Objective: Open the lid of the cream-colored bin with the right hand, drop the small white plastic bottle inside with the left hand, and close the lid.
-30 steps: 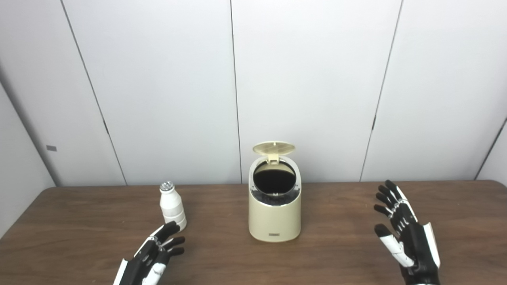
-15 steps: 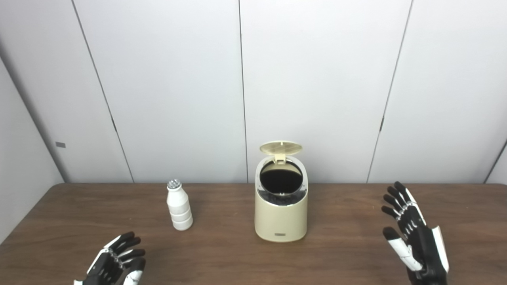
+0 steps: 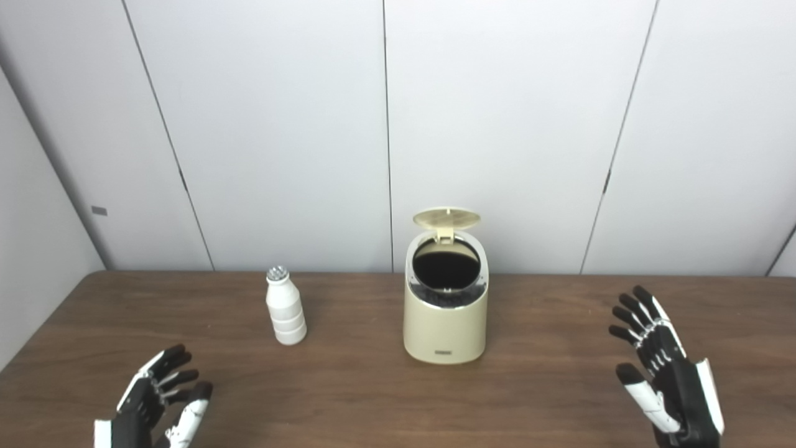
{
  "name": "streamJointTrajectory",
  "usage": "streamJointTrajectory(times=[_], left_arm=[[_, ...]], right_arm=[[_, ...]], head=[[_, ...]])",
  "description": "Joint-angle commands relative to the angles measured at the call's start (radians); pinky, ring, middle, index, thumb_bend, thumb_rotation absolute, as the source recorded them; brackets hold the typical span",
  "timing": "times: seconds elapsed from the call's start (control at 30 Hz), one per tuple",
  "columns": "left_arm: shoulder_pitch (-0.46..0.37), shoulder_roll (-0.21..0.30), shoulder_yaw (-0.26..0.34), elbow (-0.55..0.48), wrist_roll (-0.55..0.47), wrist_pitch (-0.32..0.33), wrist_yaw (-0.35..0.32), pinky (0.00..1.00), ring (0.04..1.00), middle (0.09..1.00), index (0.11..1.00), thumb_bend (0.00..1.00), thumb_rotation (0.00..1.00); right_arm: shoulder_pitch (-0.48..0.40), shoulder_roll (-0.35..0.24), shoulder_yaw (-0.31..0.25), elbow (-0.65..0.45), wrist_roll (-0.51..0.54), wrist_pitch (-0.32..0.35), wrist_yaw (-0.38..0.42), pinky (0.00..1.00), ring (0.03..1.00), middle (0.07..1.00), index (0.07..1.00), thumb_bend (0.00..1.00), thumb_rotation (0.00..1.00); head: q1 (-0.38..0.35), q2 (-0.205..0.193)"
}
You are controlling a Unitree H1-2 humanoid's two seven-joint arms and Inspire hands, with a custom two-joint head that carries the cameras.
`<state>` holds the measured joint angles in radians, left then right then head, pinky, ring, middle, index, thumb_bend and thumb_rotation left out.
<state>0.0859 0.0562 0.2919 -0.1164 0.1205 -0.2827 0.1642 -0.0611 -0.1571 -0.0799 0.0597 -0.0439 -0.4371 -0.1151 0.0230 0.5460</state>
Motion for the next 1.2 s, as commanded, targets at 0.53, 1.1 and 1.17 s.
streamJointTrajectory(times=[0.53,1.1,1.17], left_arm=[[-0.167,0.077,-0.074,0.022,-0.029,0.18,-0.054,0.72,0.804,0.866,0.871,0.89,0.42],[-0.301,0.09,-0.157,0.149,0.041,0.371,-0.041,0.8,0.9,0.948,0.996,1.0,0.44],[-0.314,0.088,-0.163,0.174,0.058,0.365,-0.025,0.8,0.907,0.967,0.999,1.0,0.44]], right_arm=[[0.116,-0.002,-0.028,-0.085,0.016,0.074,0.049,0.79,0.874,0.902,0.928,0.81,0.71],[0.1,-0.028,-0.059,-0.068,0.046,0.078,0.085,0.8,0.863,0.886,0.91,0.79,0.69],[0.1,-0.029,-0.062,-0.07,0.053,0.085,0.087,0.8,0.862,0.886,0.907,0.79,0.69]], head=[[0.02,0.086],[0.152,0.068],[0.166,0.062]])
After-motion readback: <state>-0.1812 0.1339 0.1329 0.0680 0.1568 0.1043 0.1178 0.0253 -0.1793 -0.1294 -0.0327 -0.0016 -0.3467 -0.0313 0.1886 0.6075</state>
